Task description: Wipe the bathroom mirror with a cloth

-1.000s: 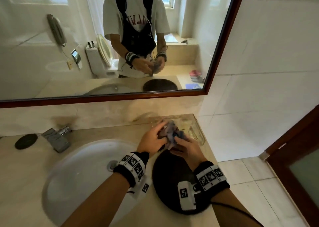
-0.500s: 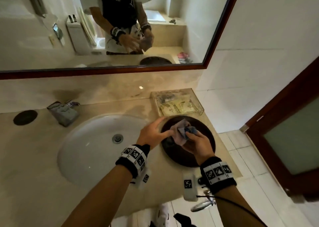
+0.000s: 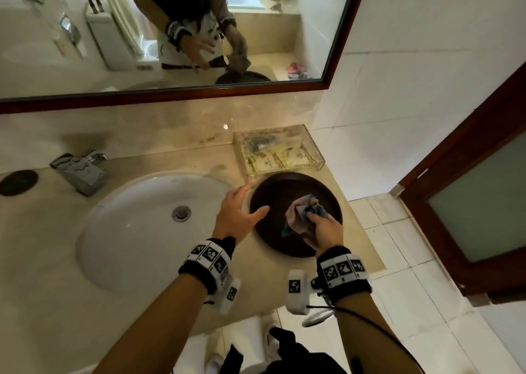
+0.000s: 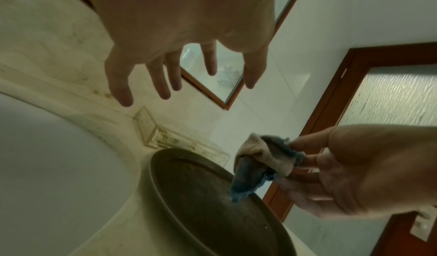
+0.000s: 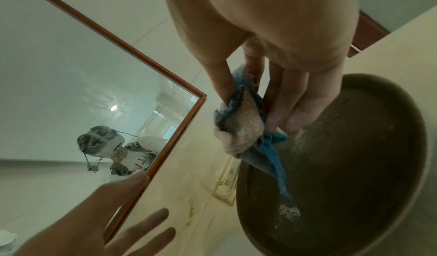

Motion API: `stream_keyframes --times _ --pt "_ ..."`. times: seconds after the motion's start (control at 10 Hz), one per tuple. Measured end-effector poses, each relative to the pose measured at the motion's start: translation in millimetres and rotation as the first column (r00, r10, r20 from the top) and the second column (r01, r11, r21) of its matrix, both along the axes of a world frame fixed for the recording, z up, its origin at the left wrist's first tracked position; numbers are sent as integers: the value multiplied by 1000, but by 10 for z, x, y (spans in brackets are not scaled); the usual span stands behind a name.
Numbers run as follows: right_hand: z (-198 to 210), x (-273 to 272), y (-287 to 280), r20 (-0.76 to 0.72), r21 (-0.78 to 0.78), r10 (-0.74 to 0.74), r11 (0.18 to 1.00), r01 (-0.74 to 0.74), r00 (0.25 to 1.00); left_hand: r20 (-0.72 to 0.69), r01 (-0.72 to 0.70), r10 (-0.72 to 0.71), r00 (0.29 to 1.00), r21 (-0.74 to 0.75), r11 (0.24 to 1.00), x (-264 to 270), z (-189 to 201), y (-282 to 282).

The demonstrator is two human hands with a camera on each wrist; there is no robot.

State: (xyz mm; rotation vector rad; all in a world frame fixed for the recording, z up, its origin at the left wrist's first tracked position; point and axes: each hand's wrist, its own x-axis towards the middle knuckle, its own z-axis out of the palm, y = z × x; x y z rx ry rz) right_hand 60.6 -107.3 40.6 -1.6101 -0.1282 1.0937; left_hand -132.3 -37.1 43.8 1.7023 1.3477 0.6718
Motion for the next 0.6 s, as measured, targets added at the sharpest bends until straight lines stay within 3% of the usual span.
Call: stream_keyframes --times 0.3,0.6 --pt "-234 273 263 -27 -87 51 995 -54 998 -48 -49 48 998 -15 999 281 -135 34" --pt "-261 587 522 -13 -149 221 964 -220 975 -146 -170 169 975 4 985 452 -153 191"
